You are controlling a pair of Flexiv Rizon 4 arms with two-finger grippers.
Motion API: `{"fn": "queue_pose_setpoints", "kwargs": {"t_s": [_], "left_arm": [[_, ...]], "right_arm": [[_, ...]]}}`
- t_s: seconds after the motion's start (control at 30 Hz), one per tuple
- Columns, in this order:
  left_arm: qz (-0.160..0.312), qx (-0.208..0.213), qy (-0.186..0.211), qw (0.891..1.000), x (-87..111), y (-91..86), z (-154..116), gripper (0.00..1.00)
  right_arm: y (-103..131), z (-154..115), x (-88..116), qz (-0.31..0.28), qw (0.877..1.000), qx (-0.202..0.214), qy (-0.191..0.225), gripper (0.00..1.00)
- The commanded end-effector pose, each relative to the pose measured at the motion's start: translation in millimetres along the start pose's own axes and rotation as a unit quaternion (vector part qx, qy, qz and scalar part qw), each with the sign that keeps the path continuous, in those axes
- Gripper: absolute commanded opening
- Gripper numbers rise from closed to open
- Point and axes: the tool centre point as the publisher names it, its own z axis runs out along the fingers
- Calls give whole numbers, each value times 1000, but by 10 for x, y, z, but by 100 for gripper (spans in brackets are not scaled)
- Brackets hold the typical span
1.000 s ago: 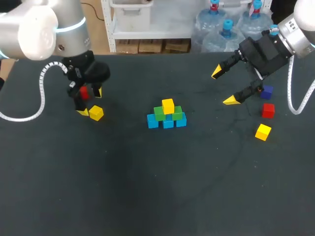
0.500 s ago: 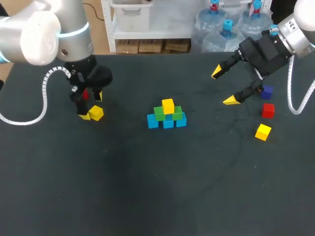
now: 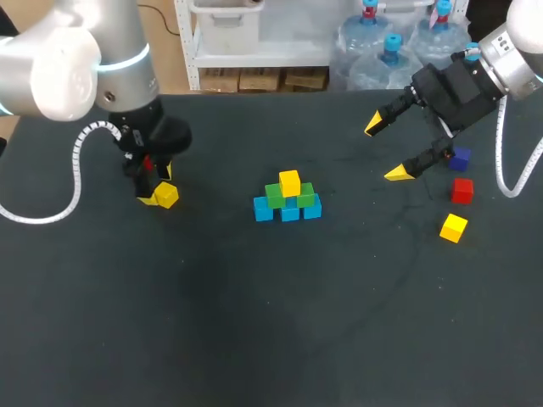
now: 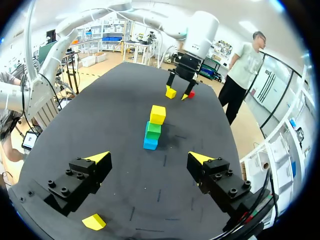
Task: Place the blue cubes, place green cubes on the blue cubes, place the yellow cubes on the green cubes, then place the red cubes on the yellow cubes, and place purple cube on the red cubes.
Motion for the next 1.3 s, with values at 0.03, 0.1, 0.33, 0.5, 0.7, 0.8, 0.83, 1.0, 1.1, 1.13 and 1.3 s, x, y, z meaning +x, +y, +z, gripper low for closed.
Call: {"fn": "queue_pose_setpoints", "kwargs": {"t_s": [0.03, 0.1, 0.33, 0.5, 0.7, 0.8, 0.83, 1.0, 1.1, 1.13, 1.3], "left_arm": [[2, -8, 1, 1000, -3, -47, -2, 65], [2, -9, 0, 1000, -6, -49, -3, 61], [4, -7, 2, 1000, -41, -91, -31, 100], [20, -10, 21, 1000, -99, -106, -104, 100], [40, -22, 43, 998, -243, -70, -211, 100], [42, -20, 45, 998, -263, -70, -199, 100], [40, -19, 44, 998, -262, -74, -182, 94], [35, -9, 47, 998, -267, -93, -123, 84], [33, -8, 49, 998, -262, -100, -123, 100], [32, -9, 49, 998, -256, -101, -131, 100], [32, -13, 54, 998, -258, -98, -162, 98]], "right_arm": [[2, 3, 2, 0, 1000, 1, 0, 100], [2, 3, 2, 0, 1000, 1, 0, 100], [2, 3, 2, 0, 1000, 1, 0, 100], [2, 3, 2, 0, 1000, 1, 0, 100], [2, 3, 2, 0, 1000, 1, 0, 100], [2, 3, 2, 0, 1000, 1, 0, 100], [2, 3, 2, 0, 1000, 1, 0, 100], [2, 3, 2, 0, 1000, 1, 0, 100], [2, 3, 2, 0, 1000, 1, 0, 100], [2, 3, 2, 0, 1000, 1, 0, 100], [2, 3, 2, 0, 1000, 1, 0, 100]]}}
